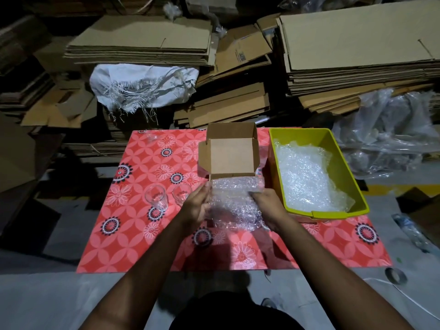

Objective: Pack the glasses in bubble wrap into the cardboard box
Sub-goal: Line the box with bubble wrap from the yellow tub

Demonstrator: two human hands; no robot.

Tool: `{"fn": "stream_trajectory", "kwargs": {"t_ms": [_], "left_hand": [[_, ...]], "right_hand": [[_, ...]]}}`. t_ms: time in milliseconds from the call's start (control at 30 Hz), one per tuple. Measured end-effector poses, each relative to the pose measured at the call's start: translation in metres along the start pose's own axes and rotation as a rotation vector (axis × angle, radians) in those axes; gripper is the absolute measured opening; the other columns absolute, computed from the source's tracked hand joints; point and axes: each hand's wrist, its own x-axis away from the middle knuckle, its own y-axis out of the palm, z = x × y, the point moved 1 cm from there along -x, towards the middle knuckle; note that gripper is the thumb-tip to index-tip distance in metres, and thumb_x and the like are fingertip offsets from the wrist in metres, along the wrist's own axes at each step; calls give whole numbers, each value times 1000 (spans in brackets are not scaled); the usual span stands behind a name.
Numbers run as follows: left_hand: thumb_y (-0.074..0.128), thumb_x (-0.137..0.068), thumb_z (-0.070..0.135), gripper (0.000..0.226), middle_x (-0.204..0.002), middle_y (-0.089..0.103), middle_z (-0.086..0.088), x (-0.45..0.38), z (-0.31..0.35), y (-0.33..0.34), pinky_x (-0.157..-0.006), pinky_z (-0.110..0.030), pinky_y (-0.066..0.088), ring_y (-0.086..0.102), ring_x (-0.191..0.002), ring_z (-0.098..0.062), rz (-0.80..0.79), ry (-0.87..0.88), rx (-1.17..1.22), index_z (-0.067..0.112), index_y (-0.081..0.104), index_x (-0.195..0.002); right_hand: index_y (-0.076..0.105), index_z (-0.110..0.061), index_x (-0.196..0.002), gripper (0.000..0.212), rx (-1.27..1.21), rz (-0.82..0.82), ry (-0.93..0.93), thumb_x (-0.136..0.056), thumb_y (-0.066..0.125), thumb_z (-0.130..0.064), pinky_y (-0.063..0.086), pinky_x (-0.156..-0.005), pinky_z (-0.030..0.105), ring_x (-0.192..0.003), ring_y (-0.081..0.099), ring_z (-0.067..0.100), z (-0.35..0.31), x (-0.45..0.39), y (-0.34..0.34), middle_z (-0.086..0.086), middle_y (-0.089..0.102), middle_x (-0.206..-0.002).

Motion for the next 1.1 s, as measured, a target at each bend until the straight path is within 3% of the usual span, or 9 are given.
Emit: {"fn": "stream_trajectory", "kwargs": {"t_ms": [133, 267, 400, 567, 667, 733, 800, 900, 1100], "left_hand": [[48, -104, 31, 24, -122, 64, -9, 0, -1, 4, -93, -31, 51, 59, -112, -24, -82, -19, -112, 22, 57, -124], [64, -79, 68, 85, -159, 31, -12, -5, -4, -8, -114, -61, 31, 31, -144, -38, -141, -8, 30, 29, 39, -150], [81, -69, 58, 100, -158, 31, -5, -10, -7, -11, -111, -56, 40, 40, -140, -35, -172, -16, -30, 30, 35, -152], [81, -78, 8, 60, -128, 61, -18, -24, -11, -9, -88, -46, 59, 68, -108, -35, 73, -43, -21, 12, 55, -133], [82, -78, 3, 62, -113, 70, -23, -30, -10, -16, -85, -48, 60, 72, -98, -39, 217, -6, 67, 0, 54, -133], [80, -78, 0, 66, -114, 70, -22, -32, -11, -18, -90, -51, 58, 71, -99, -38, 281, 7, 134, 0, 51, -137], [74, -83, -4, 52, -110, 69, -21, -29, -9, -19, -63, -39, 62, 73, -79, -31, 306, 3, 154, -1, 54, -131], [64, -89, -6, 32, -95, 63, -16, -28, -10, -27, -36, -22, 45, 60, -50, -17, 257, -71, 171, 5, 55, -117], [66, -91, 1, 50, -69, 54, -3, -39, -19, -39, -36, -21, 37, 44, -39, -10, 372, -94, 222, 9, 46, -136]], "right_hand": [[68, 4, -80, 23, 18, -63, 28, -85, 64, -18, 41, -66, 39, -69, 52, 27, -8, 5, 2, 17, 56, -75], [49, -15, -65, 29, 93, -60, 36, -80, 67, -32, 26, -60, 37, -63, 31, 22, -12, 1, -4, 7, 38, -66], [40, -24, -58, 36, 125, -131, 73, -78, 69, -30, 22, -61, 35, -62, 26, 20, -16, 4, -6, 5, 31, -66], [69, -22, -63, 38, 69, -294, 141, -98, 62, -33, 38, -46, 22, -44, 49, 10, -25, 17, -11, -1, 56, -55], [70, -7, -109, 39, 137, -417, 118, -90, 72, -41, 60, -80, 29, -83, 75, 18, -25, 24, -18, 11, 77, -91], [64, 2, -119, 42, 130, -391, 82, -85, 79, -17, 58, -65, 23, -74, 74, 12, -21, 24, -19, 10, 76, -93], [62, 5, -119, 44, 34, -234, 109, -79, 81, -2, 43, -41, 20, -52, 62, 15, -14, 18, -21, 10, 74, -82], [62, 3, -120, 48, -128, -92, 123, -77, 83, -8, 32, -37, 18, -45, 46, 16, -9, 7, -22, 16, 72, -81], [56, -3, -120, 49, -173, -27, 227, -78, 79, 4, 32, -32, 14, -33, 48, 3, -13, 13, -12, 4, 68, -63]]}}
